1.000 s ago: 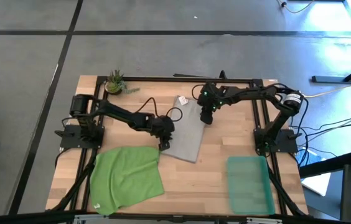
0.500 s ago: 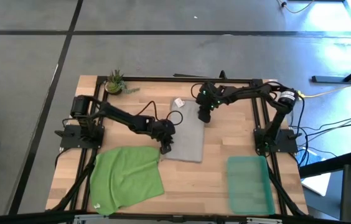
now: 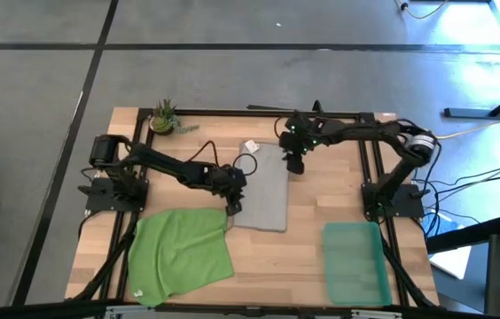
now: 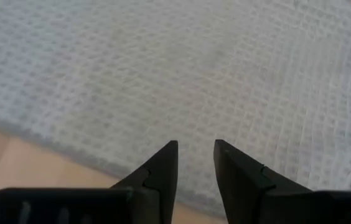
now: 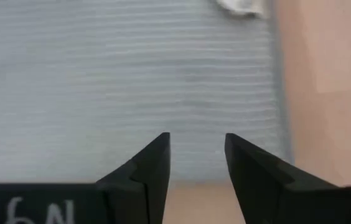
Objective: Roll microfiber towels into tight, uniform cylinder then place into a basket
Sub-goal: Fold the gray microfiber towel
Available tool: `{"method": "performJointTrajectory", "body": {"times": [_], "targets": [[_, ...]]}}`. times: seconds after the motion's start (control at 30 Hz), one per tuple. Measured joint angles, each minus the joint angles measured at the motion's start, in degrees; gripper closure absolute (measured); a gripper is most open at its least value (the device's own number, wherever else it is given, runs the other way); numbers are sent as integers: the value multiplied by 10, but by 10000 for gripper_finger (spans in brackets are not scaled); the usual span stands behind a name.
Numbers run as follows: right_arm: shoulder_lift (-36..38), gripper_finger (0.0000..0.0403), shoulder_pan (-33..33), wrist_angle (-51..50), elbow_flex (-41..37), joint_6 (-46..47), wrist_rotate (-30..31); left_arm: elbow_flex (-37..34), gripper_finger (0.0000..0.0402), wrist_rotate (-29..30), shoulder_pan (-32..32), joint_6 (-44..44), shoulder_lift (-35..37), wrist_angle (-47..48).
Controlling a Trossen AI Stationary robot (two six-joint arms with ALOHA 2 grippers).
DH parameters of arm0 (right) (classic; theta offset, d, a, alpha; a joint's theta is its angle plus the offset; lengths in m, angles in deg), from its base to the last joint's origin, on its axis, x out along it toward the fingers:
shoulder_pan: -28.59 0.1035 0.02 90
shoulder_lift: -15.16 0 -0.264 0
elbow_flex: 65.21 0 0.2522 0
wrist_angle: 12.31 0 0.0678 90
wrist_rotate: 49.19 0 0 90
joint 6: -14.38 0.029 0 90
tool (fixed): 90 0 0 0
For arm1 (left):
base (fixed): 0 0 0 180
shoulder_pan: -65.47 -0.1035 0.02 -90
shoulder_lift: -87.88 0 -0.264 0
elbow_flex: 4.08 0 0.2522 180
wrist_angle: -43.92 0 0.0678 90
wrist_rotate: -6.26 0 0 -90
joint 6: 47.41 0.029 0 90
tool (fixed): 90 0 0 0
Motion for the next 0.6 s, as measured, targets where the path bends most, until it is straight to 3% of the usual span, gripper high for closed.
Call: {"method": "performJointTrajectory", "body": {"times": [0.17,0.4,0.6], "targets": [[78,248,57,-70,0,-3,-30,1,302,2,-6,5,36,4],[119,248,182,-100,1,-1,-143,1,302,43,12,21,97,31],[85,248,291,-95,1,32,-64,1,302,75,42,34,155,35]]}}
